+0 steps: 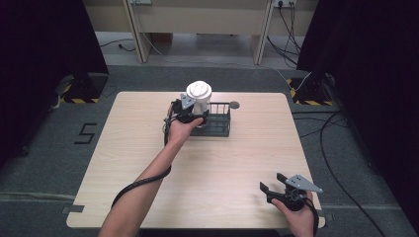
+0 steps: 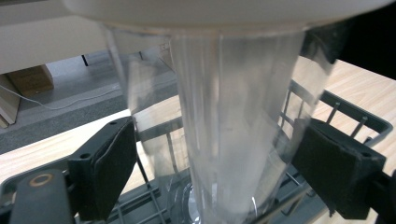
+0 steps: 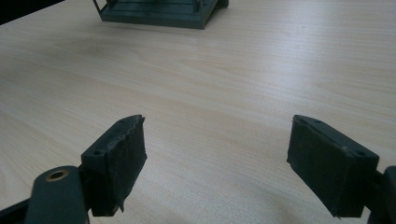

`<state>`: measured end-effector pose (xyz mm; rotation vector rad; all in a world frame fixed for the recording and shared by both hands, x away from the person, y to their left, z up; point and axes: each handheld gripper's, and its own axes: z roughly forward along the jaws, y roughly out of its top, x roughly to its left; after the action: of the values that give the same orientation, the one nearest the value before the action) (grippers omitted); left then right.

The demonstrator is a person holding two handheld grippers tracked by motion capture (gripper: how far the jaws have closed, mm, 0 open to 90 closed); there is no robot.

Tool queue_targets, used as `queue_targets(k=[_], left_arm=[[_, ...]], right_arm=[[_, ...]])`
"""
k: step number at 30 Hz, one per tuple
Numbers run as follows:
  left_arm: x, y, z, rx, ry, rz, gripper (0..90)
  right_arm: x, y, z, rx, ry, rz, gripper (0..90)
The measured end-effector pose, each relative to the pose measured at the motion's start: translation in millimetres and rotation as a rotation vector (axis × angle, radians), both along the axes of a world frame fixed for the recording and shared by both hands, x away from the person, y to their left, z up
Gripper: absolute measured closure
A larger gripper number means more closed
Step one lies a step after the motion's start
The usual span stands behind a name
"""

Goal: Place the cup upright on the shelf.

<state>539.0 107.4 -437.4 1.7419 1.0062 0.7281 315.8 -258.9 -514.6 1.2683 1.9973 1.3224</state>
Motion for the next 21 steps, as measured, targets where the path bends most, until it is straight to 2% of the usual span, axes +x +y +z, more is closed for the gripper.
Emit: queue_targets(k=[4, 21], left_arm=[[-5.4, 3.8, 1.7, 0.003, 0.005, -0.005, 14.5], [-28.0, 21.5, 11.6, 0.011, -0.018, -0.016, 14.5]], right_arm=[[0.1, 0.0, 0.0, -0.002, -0.001, 0.001, 19.9], [0.2, 0.1, 0.0, -0.003, 0.001, -0.002, 19.9]])
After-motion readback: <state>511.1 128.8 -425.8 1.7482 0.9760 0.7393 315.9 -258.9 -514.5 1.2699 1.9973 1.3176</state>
